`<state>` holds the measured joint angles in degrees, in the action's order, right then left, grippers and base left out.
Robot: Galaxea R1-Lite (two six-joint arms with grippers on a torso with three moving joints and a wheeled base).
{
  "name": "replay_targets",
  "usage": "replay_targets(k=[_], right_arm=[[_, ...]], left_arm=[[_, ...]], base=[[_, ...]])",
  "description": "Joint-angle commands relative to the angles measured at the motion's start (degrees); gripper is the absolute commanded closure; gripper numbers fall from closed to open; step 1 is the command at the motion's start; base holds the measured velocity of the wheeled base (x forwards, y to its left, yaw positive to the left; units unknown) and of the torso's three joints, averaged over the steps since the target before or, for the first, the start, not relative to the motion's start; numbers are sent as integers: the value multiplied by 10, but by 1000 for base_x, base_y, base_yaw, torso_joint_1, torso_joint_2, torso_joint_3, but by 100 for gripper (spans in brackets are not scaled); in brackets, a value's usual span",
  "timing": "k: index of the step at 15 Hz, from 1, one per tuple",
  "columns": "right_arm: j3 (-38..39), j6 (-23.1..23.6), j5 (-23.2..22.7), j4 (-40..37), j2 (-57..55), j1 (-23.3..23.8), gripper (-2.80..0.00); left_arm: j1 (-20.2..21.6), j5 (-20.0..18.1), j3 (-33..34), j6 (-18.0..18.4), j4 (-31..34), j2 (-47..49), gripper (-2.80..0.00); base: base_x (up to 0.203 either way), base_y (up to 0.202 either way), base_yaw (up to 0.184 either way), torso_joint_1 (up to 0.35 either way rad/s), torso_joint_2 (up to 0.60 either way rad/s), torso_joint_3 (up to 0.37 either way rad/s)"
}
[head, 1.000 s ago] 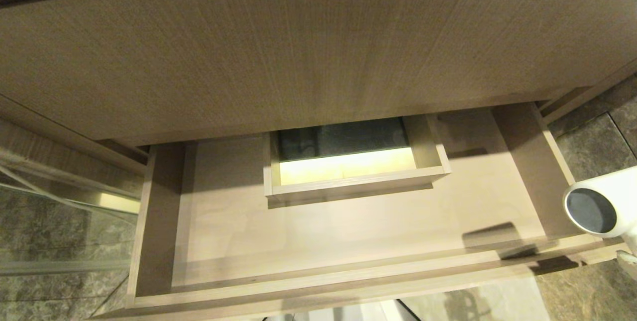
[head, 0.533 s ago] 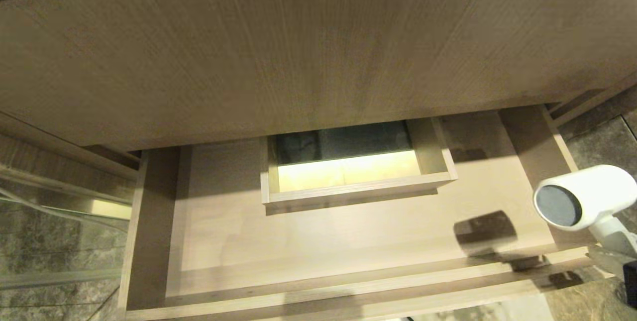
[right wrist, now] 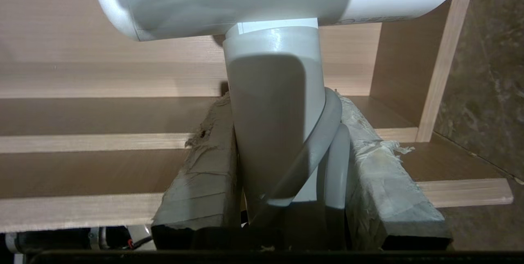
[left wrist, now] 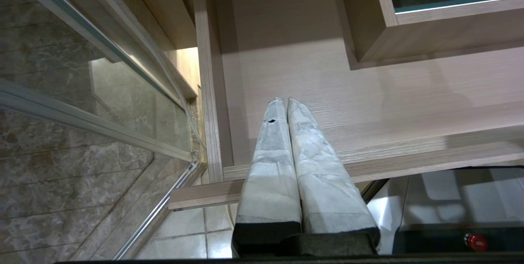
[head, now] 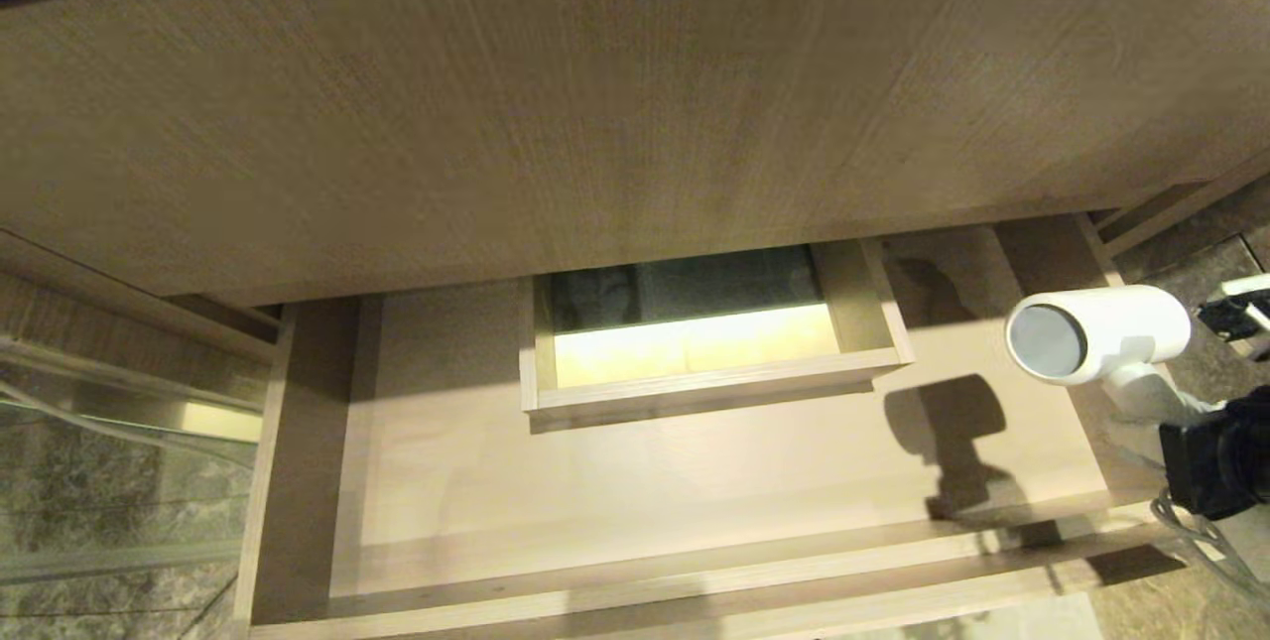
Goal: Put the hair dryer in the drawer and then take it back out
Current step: Put it into the drawer
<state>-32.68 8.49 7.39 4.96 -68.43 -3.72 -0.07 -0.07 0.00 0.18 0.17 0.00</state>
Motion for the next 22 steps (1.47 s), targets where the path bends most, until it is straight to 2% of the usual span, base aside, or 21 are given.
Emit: replay_targets(k=[1, 7, 13, 16, 20, 22], right_arm=[[-20, -8, 1, 1, -70, 0, 0], [-47, -14, 9, 22, -140, 10, 0], [-41, -12, 8, 25, -173, 10, 0], [-65, -11, 10, 26, -216, 9, 0], [-68, -11, 10, 27, -218, 9, 0], [-101, -11, 36, 37, -254, 11, 0]], left_arm=[[0, 0, 0, 0, 0, 0, 0], [0, 0, 1, 0, 0, 0, 0], [-1, 0, 0, 0, 0, 0, 0], [0, 0, 1, 0, 0, 0, 0], [0, 0, 1, 0, 0, 0, 0], [-1, 0, 1, 0, 0, 0, 0]], base=[[0, 0, 0, 2, 4, 27], [0, 0, 0, 0, 0, 0], [0, 0, 0, 0, 0, 0], [0, 0, 0, 0, 0, 0], [0, 0, 0, 0, 0, 0], [0, 0, 0, 0, 0, 0]])
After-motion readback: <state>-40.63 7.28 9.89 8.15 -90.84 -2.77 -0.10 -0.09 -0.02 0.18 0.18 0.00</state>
